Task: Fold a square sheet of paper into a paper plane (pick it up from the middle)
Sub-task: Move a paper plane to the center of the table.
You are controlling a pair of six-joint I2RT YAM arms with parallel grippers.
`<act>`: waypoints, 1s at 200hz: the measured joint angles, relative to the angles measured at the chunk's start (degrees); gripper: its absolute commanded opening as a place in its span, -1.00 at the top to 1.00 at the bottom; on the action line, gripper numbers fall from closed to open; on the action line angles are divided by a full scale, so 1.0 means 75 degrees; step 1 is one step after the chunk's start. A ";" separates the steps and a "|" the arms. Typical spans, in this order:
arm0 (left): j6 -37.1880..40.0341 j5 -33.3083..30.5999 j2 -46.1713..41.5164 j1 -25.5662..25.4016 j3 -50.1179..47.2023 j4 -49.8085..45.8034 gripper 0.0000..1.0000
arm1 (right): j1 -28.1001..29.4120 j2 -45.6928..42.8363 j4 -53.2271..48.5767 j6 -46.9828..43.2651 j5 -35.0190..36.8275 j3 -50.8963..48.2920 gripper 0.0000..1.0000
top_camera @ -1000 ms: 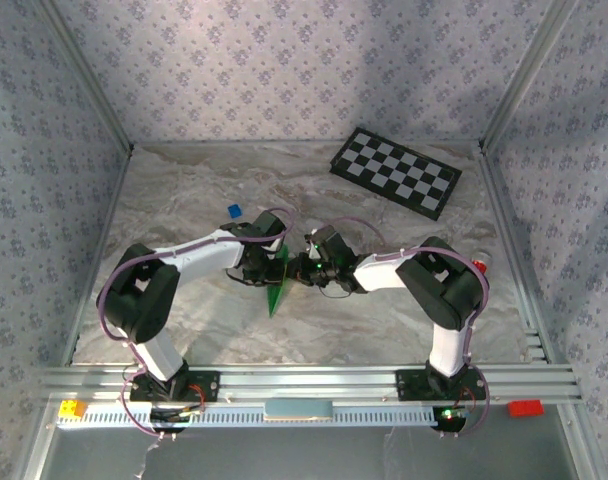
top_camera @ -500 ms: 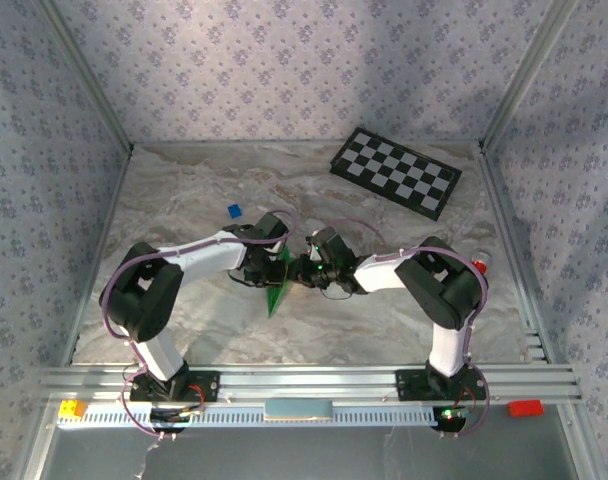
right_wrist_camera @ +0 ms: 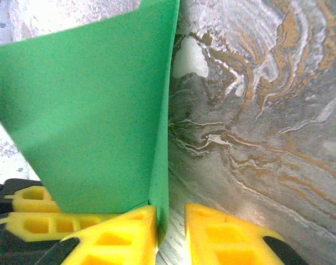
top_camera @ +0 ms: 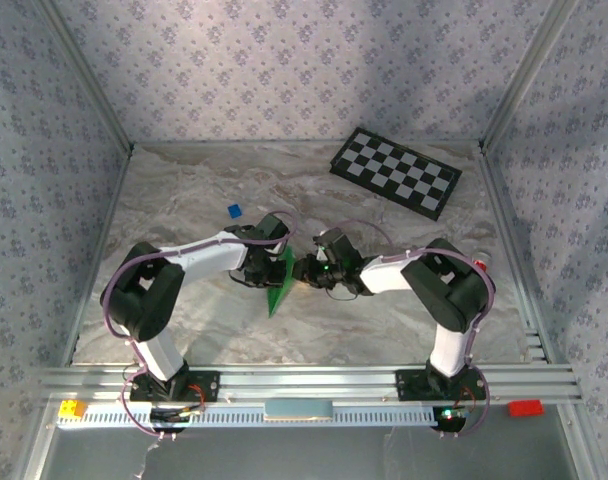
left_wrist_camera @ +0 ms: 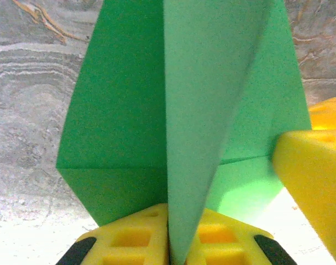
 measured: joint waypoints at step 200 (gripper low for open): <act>-0.0268 -0.0699 0.0213 -0.0472 0.0160 -0.0050 0.87 | -0.0388 -0.1515 -0.1096 -0.0280 0.0831 -0.0781 0.45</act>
